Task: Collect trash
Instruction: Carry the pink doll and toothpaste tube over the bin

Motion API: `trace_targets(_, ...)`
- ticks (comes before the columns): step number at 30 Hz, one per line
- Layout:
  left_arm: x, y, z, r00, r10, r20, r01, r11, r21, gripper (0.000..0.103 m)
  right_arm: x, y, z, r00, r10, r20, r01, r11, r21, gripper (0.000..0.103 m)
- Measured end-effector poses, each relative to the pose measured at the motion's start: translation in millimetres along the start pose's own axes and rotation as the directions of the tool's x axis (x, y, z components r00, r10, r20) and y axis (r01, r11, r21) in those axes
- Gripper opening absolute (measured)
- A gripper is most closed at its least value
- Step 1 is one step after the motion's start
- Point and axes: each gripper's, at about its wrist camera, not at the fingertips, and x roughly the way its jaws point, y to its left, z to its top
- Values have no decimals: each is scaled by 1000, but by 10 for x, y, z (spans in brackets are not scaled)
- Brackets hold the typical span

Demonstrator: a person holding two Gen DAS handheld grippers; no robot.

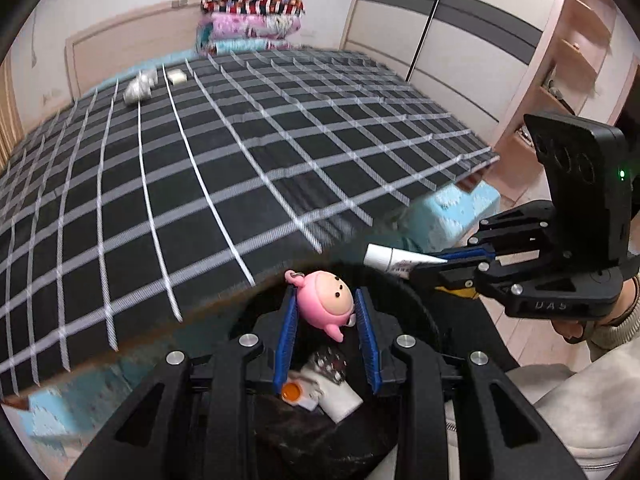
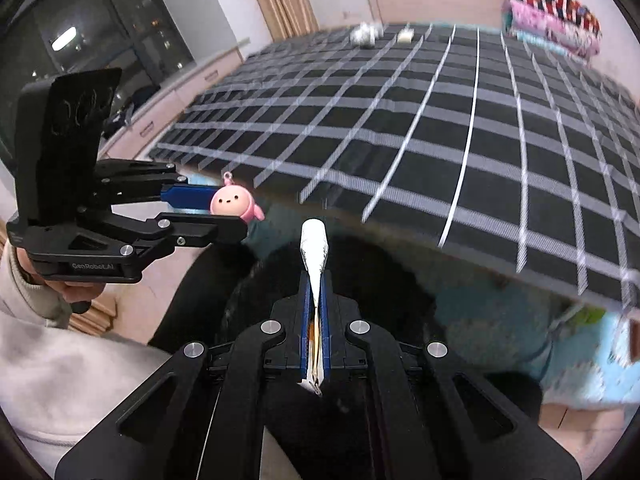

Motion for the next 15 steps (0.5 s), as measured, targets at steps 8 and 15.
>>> trace_targets(8,299,-15,-346,996,-13,-88,8,998,-57,28,279,33,-340,995,45,-91,-41,998,45,5)
trace_targets(15,537,39,-564,986,-1,-165,-14,996,-86,28,605,-26,-558,984,44,-175,-34,998,60,5)
